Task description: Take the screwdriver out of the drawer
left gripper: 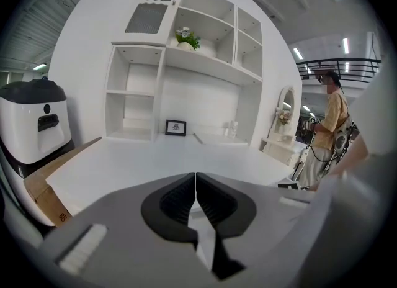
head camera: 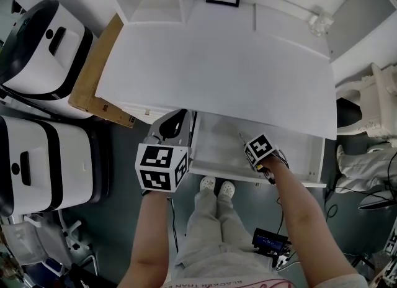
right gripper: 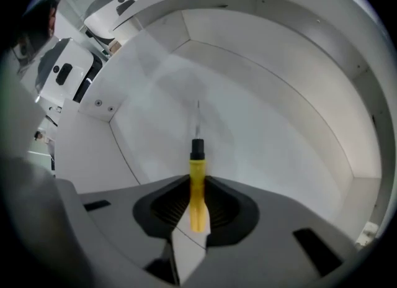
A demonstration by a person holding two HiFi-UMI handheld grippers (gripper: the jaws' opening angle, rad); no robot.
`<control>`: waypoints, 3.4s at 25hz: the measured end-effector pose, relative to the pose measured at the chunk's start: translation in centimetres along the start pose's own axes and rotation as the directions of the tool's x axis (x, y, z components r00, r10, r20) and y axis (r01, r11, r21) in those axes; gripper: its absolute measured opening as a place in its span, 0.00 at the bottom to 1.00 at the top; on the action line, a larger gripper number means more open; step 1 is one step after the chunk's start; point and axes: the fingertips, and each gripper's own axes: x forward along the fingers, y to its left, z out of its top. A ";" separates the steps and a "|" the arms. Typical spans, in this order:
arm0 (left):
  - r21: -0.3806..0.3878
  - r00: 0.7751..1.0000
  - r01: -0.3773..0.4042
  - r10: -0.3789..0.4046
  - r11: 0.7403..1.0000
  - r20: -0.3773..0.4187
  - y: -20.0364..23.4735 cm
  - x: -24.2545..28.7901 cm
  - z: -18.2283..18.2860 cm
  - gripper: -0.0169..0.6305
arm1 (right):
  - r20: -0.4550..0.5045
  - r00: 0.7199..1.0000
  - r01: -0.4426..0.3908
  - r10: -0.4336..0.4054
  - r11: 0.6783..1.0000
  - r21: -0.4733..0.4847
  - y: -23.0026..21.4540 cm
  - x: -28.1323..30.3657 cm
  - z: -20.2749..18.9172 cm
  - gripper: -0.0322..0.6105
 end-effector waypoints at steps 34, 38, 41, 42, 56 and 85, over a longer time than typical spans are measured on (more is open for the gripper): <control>0.092 0.975 0.019 -0.039 0.996 0.217 -5.8 -3.8 12.2 0.04 | 0.332 0.943 0.037 -0.014 0.997 -0.062 1.5 -15.1 1.8 0.18; 0.102 0.966 0.028 -0.053 0.994 0.254 -7.0 -4.3 13.9 0.04 | 0.397 0.917 0.062 -0.040 0.997 -0.042 1.0 -17.8 2.1 0.18; 0.111 0.958 0.027 -0.058 0.993 0.281 -7.7 -4.8 15.1 0.04 | 0.445 0.894 0.082 -0.061 0.996 -0.028 0.7 -19.7 2.2 0.18; 0.117 0.955 0.023 -0.056 0.993 0.291 -8.0 -5.0 15.6 0.04 | 0.460 0.885 0.088 -0.067 0.996 -0.025 0.6 -20.4 2.2 0.18; 0.202 0.903 -0.014 -0.075 0.979 0.424 -11.3 -7.8 22.1 0.04 | 0.702 0.693 0.199 -0.166 0.979 0.035 0.8 -31.6 4.4 0.18; 0.311 0.770 -0.100 -0.124 0.945 0.626 -13.7 -13.0 31.5 0.04 | 0.941 0.144 0.397 -0.306 0.889 0.229 2.5 -55.6 3.5 0.18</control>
